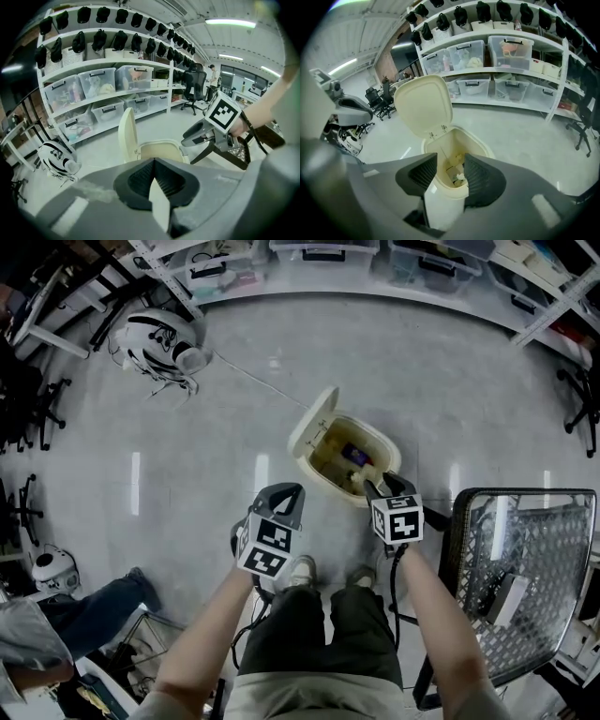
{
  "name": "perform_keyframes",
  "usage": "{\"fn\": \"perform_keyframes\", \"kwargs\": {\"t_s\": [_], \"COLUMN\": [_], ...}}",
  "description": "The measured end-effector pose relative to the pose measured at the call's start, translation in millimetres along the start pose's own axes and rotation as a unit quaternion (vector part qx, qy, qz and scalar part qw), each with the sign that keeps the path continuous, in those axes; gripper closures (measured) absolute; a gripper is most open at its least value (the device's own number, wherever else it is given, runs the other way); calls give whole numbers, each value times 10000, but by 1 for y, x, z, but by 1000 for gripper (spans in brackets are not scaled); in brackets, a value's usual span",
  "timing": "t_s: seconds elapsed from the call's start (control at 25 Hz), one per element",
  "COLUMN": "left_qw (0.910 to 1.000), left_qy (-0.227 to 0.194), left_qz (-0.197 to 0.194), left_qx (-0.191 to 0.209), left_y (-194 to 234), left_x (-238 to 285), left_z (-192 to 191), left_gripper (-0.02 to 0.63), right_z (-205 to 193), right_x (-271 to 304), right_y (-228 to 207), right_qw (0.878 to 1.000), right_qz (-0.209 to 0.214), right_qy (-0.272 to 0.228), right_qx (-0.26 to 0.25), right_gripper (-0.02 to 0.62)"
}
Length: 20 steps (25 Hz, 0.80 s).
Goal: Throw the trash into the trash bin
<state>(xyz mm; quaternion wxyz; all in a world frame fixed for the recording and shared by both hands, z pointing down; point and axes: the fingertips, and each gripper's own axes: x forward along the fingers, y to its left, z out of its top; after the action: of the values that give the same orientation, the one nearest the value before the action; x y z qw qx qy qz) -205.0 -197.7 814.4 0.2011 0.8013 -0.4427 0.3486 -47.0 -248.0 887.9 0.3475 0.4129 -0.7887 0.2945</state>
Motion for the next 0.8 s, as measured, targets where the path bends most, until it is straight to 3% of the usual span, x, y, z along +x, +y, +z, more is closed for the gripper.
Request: {"fn": "perform_keyframes", "kwargs": {"t_s": [0.48, 0.8], "left_qw": [9988, 9948], "left_qy": [-436, -862], "left_qz": [136, 206], "left_qx": [162, 504], "left_y": [-4, -26], "left_x": [-97, -174], "left_z": [95, 173], "left_gripper": [603, 603], "right_z": [81, 149], "right_x": [-168, -305], "right_y": [31, 38], "right_qw": [9959, 9840], "right_qz": [115, 63], "right_qy": [-901, -1778], "right_qx": [-1, -93], "right_gripper": [385, 377]}}
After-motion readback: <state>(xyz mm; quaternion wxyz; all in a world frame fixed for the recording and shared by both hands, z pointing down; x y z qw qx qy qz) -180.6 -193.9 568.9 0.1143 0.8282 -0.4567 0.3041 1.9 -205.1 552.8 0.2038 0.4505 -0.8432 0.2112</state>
